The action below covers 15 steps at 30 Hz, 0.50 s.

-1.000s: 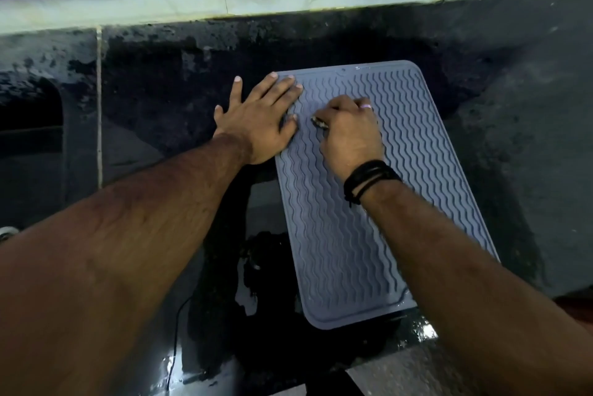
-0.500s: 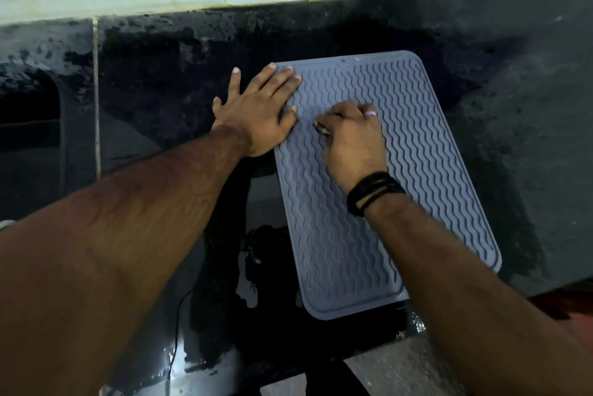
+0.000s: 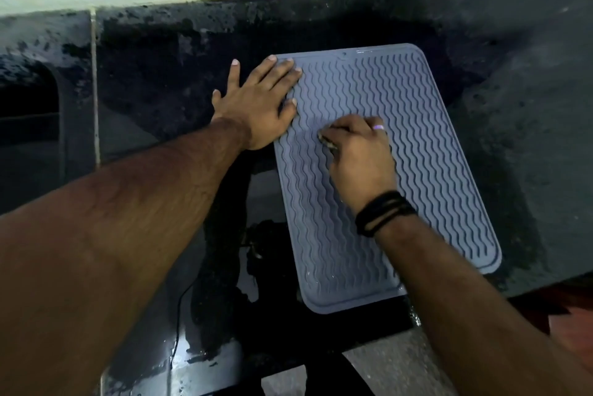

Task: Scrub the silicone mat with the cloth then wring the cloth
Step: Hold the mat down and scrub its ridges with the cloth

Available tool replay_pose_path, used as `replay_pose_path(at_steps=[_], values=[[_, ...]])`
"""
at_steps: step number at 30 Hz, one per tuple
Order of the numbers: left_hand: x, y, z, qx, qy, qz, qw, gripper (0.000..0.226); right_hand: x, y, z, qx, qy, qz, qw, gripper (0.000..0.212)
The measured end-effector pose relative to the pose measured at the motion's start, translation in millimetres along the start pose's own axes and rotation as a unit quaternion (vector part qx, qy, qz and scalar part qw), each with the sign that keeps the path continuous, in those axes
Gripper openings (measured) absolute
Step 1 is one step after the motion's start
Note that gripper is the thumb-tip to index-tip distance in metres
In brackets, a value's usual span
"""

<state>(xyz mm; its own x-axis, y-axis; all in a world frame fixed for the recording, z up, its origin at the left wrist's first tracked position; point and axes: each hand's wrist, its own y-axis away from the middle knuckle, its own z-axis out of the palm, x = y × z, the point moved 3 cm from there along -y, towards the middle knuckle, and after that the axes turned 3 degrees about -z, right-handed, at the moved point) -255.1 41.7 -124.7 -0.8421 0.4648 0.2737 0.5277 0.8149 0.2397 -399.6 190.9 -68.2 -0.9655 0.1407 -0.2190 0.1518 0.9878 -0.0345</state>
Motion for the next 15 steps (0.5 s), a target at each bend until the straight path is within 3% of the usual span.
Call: replay_pose_path(at_steps=[4,10,15], values=[[-2.0,-1.5,0.7,-0.003,0.003,-0.002,1.0,0.067,2.1,26.2,-5.8,0.019,-0.032,-0.005,0.999,0.039],[-1.7,-1.3,0.7,0.002,0.003,0.003,1.0,0.067,-2.7,-9.1,-2.8,-0.002,0.007,0.009,1.0,0.042],[-1.4,-1.3,0.3,-0.005,0.01,0.0,1.0,0.068,2.2,31.8,-6.1,-0.003,-0.019,-0.014,1.0,0.042]])
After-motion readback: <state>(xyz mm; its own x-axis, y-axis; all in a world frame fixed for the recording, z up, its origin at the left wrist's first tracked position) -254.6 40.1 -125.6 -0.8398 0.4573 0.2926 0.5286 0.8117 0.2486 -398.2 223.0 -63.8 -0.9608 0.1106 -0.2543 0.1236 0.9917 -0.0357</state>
